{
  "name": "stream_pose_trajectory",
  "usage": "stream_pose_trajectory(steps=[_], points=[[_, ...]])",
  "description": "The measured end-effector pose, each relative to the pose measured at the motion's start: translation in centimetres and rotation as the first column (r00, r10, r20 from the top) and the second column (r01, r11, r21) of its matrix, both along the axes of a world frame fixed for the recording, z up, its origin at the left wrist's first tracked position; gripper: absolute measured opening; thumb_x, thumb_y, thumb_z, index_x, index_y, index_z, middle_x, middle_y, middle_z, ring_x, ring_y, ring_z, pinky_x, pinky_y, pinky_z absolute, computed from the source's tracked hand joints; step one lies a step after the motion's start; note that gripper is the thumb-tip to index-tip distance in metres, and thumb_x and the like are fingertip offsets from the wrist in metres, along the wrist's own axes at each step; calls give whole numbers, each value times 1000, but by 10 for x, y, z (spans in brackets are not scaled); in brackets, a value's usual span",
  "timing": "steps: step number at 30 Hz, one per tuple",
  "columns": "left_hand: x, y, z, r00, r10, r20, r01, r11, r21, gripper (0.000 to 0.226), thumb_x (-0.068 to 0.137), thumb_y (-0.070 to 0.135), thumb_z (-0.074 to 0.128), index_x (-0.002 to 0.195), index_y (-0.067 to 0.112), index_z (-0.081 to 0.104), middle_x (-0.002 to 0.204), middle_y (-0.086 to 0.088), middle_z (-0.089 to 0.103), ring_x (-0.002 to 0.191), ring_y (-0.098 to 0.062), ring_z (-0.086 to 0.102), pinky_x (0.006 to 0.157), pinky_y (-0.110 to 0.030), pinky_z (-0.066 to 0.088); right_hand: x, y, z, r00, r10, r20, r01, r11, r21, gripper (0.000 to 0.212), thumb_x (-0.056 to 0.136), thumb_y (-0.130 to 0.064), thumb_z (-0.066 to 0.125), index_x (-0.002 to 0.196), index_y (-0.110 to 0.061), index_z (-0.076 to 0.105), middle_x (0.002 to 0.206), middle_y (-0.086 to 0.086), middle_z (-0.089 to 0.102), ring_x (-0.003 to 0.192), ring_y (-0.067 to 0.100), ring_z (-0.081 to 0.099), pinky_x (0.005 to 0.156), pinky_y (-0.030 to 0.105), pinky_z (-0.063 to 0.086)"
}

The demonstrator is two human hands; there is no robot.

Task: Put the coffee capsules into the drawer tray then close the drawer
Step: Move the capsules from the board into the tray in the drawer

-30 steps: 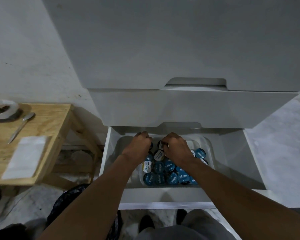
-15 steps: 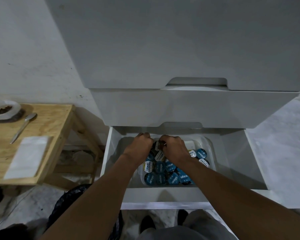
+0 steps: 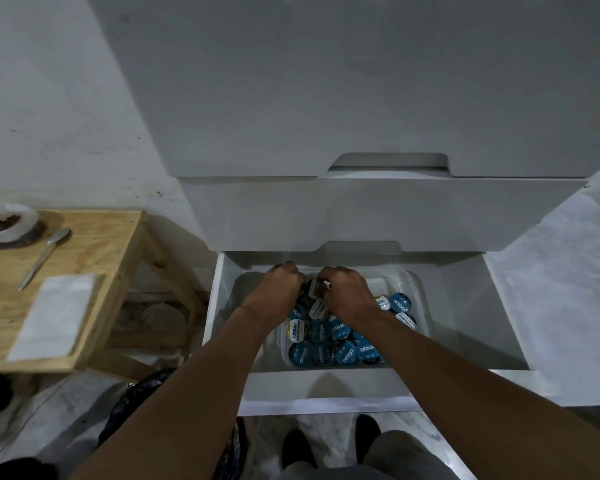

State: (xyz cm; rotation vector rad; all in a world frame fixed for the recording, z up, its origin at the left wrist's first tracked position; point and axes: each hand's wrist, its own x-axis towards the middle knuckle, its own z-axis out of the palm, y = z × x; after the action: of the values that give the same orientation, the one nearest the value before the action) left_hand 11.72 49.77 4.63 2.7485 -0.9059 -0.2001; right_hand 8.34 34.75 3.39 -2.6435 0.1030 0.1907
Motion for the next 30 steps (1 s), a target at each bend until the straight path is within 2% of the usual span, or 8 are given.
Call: stream_pose_trajectory(steps=[6,11,16,21,25,28,30], points=[[-9,4,8,994,101,37,-97,991,-91,27,91,12,54,117,8,60,118,-11,58,104,-24,56,91,-32,47,-9,-8,13,1000,-9,23,9,1000,-15,30,87,-15,58,117,-10,60,113,15,62,102,32,58,85,35,48],[-29,-4,25,976,208,64,-201,974,-108,32,92,26,50,119,9,56,116,-11,58,101,-27,59,86,-39,52,-23,-24,30,996,26,80,-21,998,-64,36,90,-28,57,122,-13,56,120,12,59,110,30,54,90,37,47],[-61,-31,49,945,263,192,-253,965,-73,34,93,29,46,118,8,54,114,-12,59,99,-28,59,82,-36,49,-47,-55,55,979,84,187,-57,988,-146,39,92,-31,53,124,-10,55,122,14,59,112,31,54,92,39,49],[-110,-83,69,900,333,280,-323,943,-84,35,91,31,48,117,9,55,116,-12,60,104,-30,58,85,-37,47,-90,-106,77,959,128,253,-84,981,-177,42,94,-31,49,130,-9,50,129,14,55,118,32,49,99,38,41],[-152,-137,83,896,293,333,-262,955,-136,32,88,27,53,110,5,59,107,-16,63,98,-34,59,83,-39,48,-137,-159,94,928,96,359,-43,988,-151,38,91,-31,54,123,-9,55,125,15,58,114,34,53,94,39,45],[-181,-182,95,900,244,360,-196,966,-166,31,83,27,56,102,3,62,99,-16,64,91,-35,61,75,-39,51,-172,-204,104,928,52,368,7,988,-157,42,92,-34,53,127,-11,52,125,13,58,114,31,53,93,39,46],[-198,-214,105,901,209,380,-147,972,-185,30,84,27,56,104,4,60,101,-15,62,94,-33,59,76,-38,50,-192,-234,109,931,14,366,48,986,-162,42,93,-34,52,129,-12,51,124,11,57,114,29,53,92,38,47]])
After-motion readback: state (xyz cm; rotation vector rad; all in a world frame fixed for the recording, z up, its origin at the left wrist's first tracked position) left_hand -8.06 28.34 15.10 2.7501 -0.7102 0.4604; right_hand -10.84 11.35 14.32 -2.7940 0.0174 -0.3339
